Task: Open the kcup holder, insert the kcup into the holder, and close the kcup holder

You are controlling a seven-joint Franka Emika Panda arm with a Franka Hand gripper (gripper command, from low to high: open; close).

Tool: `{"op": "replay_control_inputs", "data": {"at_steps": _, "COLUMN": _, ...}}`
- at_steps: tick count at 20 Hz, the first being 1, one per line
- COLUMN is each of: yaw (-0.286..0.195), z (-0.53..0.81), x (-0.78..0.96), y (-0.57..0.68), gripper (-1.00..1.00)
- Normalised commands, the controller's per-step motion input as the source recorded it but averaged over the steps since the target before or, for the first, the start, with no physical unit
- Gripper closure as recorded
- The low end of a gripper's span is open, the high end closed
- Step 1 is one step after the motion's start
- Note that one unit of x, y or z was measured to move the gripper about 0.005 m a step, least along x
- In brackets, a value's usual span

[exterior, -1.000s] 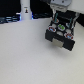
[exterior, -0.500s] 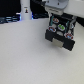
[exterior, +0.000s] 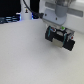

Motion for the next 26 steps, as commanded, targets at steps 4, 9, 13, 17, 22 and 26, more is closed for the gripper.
{"op": "replay_control_inputs", "data": {"at_steps": 4, "yaw": 0.176, "z": -0.15, "x": -0.09, "y": 0.26, "gripper": -1.00}}
{"op": "replay_control_inputs", "data": {"at_steps": 9, "yaw": 0.190, "z": -0.05, "x": -0.32, "y": 0.25, "gripper": -1.00}}
{"op": "replay_control_inputs", "data": {"at_steps": 13, "yaw": 0.194, "z": 0.00, "x": -0.43, "y": 0.28, "gripper": -1.00}}
{"op": "replay_control_inputs", "data": {"at_steps": 17, "yaw": 0.159, "z": 0.00, "x": -0.45, "y": 0.38, "gripper": -1.00}}
{"op": "replay_control_inputs", "data": {"at_steps": 22, "yaw": 0.148, "z": 0.00, "x": -0.42, "y": 0.41, "gripper": -1.00}}
{"op": "replay_control_inputs", "data": {"at_steps": 26, "yaw": 0.162, "z": 0.00, "x": -0.51, "y": 0.38, "gripper": -1.00}}
